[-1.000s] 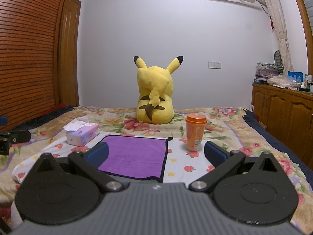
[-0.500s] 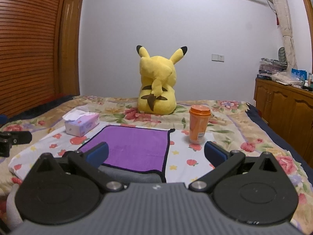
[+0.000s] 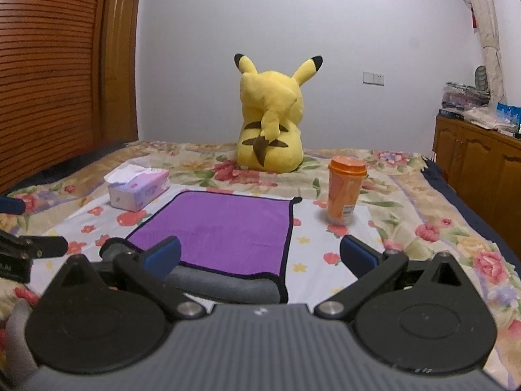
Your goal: Fold towel
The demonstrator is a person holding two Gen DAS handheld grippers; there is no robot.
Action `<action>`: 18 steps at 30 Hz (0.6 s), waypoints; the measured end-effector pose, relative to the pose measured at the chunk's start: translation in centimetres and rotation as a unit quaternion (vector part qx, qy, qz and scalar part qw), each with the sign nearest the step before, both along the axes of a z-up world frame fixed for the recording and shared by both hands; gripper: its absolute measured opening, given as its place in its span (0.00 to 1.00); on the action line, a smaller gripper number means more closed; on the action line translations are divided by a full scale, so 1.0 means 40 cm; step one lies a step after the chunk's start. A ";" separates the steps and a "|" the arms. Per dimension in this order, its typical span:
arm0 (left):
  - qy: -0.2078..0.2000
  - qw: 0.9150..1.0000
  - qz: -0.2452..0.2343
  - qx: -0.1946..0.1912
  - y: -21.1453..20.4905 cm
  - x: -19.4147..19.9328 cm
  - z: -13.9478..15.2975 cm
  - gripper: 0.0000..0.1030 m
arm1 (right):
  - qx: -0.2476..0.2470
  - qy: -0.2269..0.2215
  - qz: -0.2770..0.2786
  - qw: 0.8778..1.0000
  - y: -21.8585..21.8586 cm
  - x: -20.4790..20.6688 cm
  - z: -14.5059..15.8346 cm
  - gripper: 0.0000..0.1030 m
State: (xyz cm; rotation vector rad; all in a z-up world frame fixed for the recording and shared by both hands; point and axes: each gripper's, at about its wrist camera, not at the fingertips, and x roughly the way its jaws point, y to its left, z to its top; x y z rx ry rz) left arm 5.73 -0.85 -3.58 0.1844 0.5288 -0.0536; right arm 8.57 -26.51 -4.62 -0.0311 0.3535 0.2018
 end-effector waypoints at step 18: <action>0.029 0.999 -0.029 0.019 -0.005 0.098 -0.048 1.00 | -0.009 0.042 0.022 0.999 0.028 0.088 -0.036 1.00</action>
